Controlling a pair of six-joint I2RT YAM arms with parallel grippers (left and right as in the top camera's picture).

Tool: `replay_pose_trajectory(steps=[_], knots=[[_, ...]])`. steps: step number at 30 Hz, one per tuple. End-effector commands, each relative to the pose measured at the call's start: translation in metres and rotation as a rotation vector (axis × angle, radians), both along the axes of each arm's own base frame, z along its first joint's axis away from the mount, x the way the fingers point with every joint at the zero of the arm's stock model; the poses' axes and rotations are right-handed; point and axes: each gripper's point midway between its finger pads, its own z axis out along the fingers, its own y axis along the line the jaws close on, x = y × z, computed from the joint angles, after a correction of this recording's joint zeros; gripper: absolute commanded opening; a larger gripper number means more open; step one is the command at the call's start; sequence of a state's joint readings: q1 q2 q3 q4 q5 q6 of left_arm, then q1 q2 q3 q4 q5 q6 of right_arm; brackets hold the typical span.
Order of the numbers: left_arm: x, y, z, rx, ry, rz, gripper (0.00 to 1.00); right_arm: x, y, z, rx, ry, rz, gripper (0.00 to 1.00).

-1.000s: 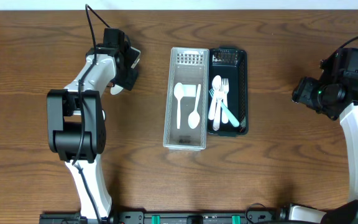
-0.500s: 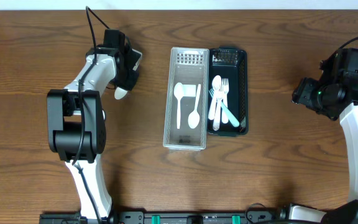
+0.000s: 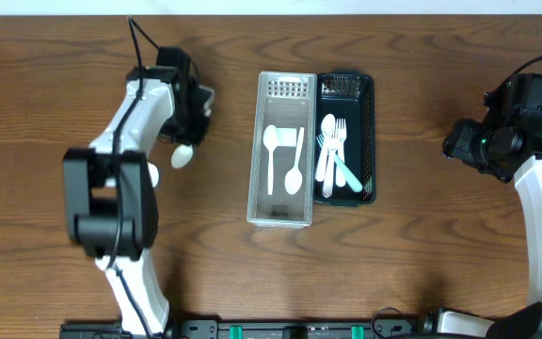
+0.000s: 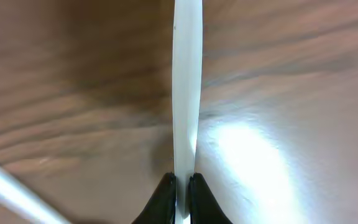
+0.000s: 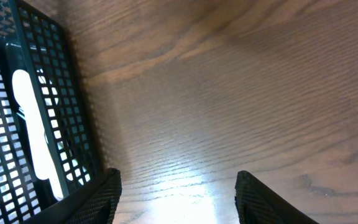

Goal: Pack container
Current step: 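Grasp a third white spoon with the left gripper, then place the spoon into the clear tray with the left gripper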

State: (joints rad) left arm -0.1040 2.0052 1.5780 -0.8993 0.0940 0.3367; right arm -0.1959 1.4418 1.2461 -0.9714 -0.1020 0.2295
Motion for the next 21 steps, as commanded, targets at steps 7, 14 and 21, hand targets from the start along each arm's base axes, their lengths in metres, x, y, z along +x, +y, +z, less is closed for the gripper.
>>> replay_pose_trajectory(steps=[7,14,21], knots=[[-0.030,-0.112,0.159,-0.197,-0.334,0.019,0.06,0.004,-0.001,0.003,-0.001,-0.018,0.006,0.62],[-0.055,-0.160,0.114,-0.226,-0.183,0.126,0.06,0.007,-0.002,0.005,-0.004,-0.033,0.006,0.62],[-0.060,-0.175,0.067,-0.180,-0.076,0.151,0.17,0.010,-0.003,0.006,-0.006,-0.045,0.006,0.63]])
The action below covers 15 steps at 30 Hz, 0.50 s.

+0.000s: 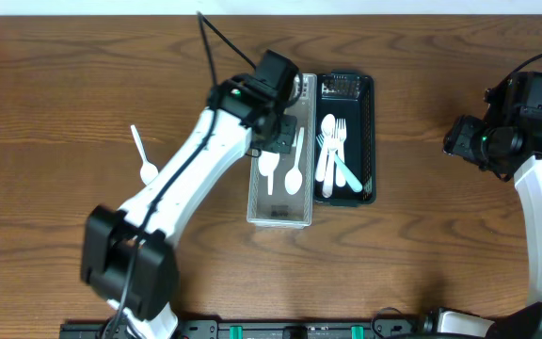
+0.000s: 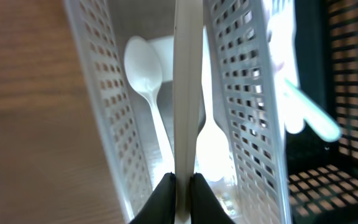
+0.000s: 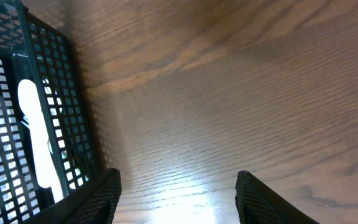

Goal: Pack container
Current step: 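Place the spoon into the clear tray with the left gripper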

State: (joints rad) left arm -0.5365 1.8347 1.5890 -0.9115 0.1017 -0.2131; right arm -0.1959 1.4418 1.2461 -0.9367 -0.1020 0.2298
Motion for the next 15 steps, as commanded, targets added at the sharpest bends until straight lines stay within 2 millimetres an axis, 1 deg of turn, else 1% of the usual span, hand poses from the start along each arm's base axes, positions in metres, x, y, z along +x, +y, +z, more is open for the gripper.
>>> replay_pose_trajectory(steps=[1,3,4,5,6,8,9,11,13,15], knots=[[-0.002,-0.004,-0.004,-0.006,0.017,0.047,0.26,0.002,-0.001,0.003,0.000,-0.011,0.006,0.63],[0.000,-0.001,0.002,-0.006,0.002,0.042,0.43,0.002,-0.001,0.003,0.000,-0.011,0.006,0.63],[0.003,0.004,0.007,-0.007,-0.007,0.055,0.76,0.002,-0.001,0.003,0.000,-0.011,0.006,0.63],[0.005,0.010,0.013,-0.008,-0.016,0.070,0.86,0.002,-0.001,0.003,0.000,-0.012,0.006,0.63],[0.008,0.018,0.019,-0.010,-0.023,0.089,0.88,0.002,-0.001,0.003,0.000,-0.013,0.006,0.63],[0.012,0.043,0.031,-0.003,-0.036,0.147,0.91,0.002,-0.001,0.003,0.000,-0.013,0.006,0.63],[0.015,0.060,0.035,0.012,-0.041,0.183,0.93,0.002,-0.001,0.003,0.000,-0.013,0.006,0.63],[0.019,0.104,0.040,0.065,-0.042,0.269,0.98,0.002,-0.001,0.003,0.000,-0.013,0.006,0.63],[0.021,0.140,0.038,0.103,-0.021,0.346,0.98,0.002,-0.001,0.003,0.000,-0.013,0.006,0.63],[0.022,0.177,0.029,0.118,0.018,0.435,0.98,0.002,-0.001,0.003,0.000,-0.013,0.006,0.63]])
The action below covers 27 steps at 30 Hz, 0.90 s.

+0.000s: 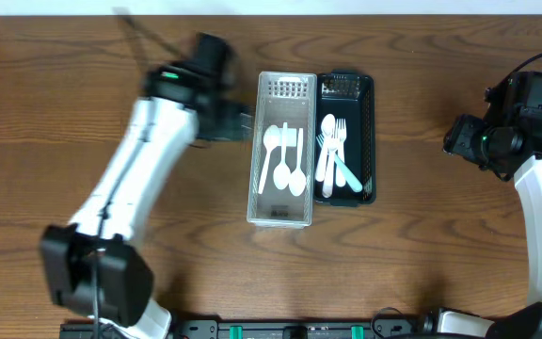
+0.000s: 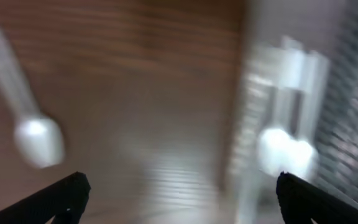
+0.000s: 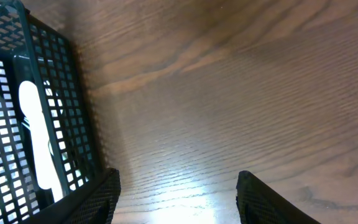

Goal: Pack container
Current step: 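Place the spoon into the clear tray with the left gripper, then grasp the last white spoon with the left gripper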

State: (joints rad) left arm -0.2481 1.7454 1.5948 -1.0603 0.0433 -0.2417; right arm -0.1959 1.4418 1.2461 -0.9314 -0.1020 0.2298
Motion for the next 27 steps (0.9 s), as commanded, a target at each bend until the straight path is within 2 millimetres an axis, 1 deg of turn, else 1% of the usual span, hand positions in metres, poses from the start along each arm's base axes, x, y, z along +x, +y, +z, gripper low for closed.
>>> replay_pose_trajectory(steps=[1,3,5,7,10,12,14,19,22,24,26,27], knots=[[0.006,0.066,-0.002,0.061,0.013,0.147,0.98,0.001,-0.001,0.002,0.001,-0.007,0.006,0.63],[0.004,0.095,-0.015,0.064,0.051,0.224,0.98,0.001,-0.001,0.002,0.001,-0.007,0.006,0.64],[0.003,0.118,-0.029,0.064,0.084,0.284,0.99,0.001,-0.001,0.002,0.001,-0.007,0.006,0.64],[0.003,0.135,-0.039,0.063,0.109,0.329,0.96,0.001,-0.001,0.002,0.001,-0.008,0.006,0.64],[0.006,0.151,-0.055,0.063,0.136,0.372,0.92,0.001,-0.001,0.002,0.001,-0.008,0.006,0.64],[0.010,0.159,-0.068,0.061,0.152,0.393,0.91,0.001,-0.001,0.002,0.001,-0.008,0.006,0.64],[0.011,0.164,-0.081,0.061,0.175,0.406,0.88,0.001,-0.001,0.002,0.001,-0.008,0.006,0.64],[0.005,0.171,-0.115,0.063,0.268,0.421,0.81,0.001,-0.001,0.002,0.001,-0.007,0.006,0.64],[0.001,0.172,-0.131,0.064,0.313,0.423,0.79,0.001,-0.001,0.002,0.001,-0.007,0.006,0.64],[0.000,0.171,-0.138,0.064,0.328,0.422,0.79,0.001,-0.001,0.002,0.001,-0.007,0.006,0.64],[0.001,0.171,-0.142,0.064,0.331,0.421,0.73,0.001,-0.001,0.002,0.001,-0.005,0.006,0.64],[0.002,0.172,-0.143,0.064,0.330,0.422,0.68,0.001,-0.001,0.002,0.001,-0.005,0.006,0.64]])
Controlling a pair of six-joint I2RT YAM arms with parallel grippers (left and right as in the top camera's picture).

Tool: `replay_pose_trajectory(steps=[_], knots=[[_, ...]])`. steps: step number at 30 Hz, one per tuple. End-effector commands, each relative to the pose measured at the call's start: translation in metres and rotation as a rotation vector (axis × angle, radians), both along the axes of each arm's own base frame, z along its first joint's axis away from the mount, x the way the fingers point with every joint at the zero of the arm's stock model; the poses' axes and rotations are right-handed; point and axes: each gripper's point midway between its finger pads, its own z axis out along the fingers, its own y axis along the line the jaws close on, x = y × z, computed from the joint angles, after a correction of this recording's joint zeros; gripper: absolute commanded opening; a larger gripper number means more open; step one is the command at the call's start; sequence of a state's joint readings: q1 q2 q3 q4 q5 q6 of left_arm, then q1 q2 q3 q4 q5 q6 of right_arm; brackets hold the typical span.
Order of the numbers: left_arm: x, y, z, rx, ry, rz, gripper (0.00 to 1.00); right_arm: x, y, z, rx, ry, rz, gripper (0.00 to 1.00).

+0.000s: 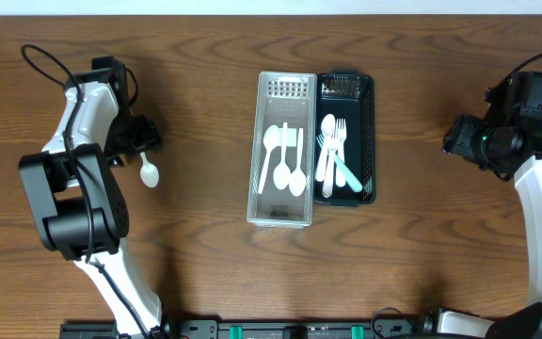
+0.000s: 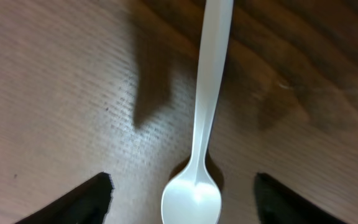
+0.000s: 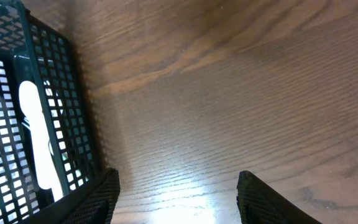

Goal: Pack container
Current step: 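Grasp the last white spoon with the left gripper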

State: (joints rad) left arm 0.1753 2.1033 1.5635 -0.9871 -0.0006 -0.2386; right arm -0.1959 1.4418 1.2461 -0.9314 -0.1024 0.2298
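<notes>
A white plastic spoon (image 2: 205, 124) lies on the wood at the far left, also seen from overhead as the spoon (image 1: 147, 171). My left gripper (image 2: 182, 199) hovers open over it, one finger on each side of the bowl, touching nothing; in the overhead view the left gripper (image 1: 141, 139) is just above the spoon. The silver mesh container (image 1: 262, 151) at the table's middle holds three white spoons. My right gripper (image 3: 182, 196) is open over bare wood at the right, seen from overhead as the right gripper (image 1: 461, 141).
A black mesh container (image 1: 371, 132) stands against the silver one's right side and holds white forks and a pale teal utensil. Its wall (image 3: 73, 106) shows at the left of the right wrist view. Both arm bases stand at the table's near edge.
My left gripper was open beside the silver container's left wall. It is now at the far left, open over the spoon on the table. The right arm has not moved.
At first my left gripper was shut on a white spoon at the table's left. Then it held that spoon over the silver container. Then it was open beside the container, with a further spoon inside. Now it is open over another spoon at the far left.
</notes>
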Motion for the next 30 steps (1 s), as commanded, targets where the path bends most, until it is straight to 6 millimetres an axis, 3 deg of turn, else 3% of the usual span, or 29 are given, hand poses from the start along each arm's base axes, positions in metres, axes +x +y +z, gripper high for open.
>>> replay_pose_trajectory(steps=[1,4,15,18,22,23,27,30], knots=[[-0.002,0.003,-0.006,0.005,0.015,-0.005,0.65,0.001,-0.001,0.002,0.001,-0.005,0.006,0.64],[-0.003,0.003,-0.009,0.003,0.022,-0.016,0.57,0.001,-0.001,0.002,0.001,-0.005,0.006,0.64],[-0.010,-0.005,-0.032,-0.043,0.078,-0.020,0.56,0.001,-0.001,0.002,0.001,-0.005,0.006,0.64],[-0.010,-0.006,-0.032,-0.043,0.079,-0.020,0.43,0.001,-0.001,0.002,0.001,-0.005,0.006,0.64],[-0.011,-0.007,-0.032,-0.050,0.083,-0.020,0.09,0.001,-0.001,0.002,0.001,-0.005,0.006,0.63],[-0.012,-0.008,-0.032,-0.057,0.087,-0.019,0.06,0.000,-0.001,0.002,0.001,-0.004,0.006,0.63],[-0.019,-0.015,-0.029,-0.098,0.113,-0.049,0.06,0.000,-0.001,0.002,0.001,-0.004,0.006,0.63],[-0.022,-0.026,-0.012,-0.164,0.119,-0.057,0.06,0.001,-0.001,0.002,0.001,-0.005,0.006,0.62]])
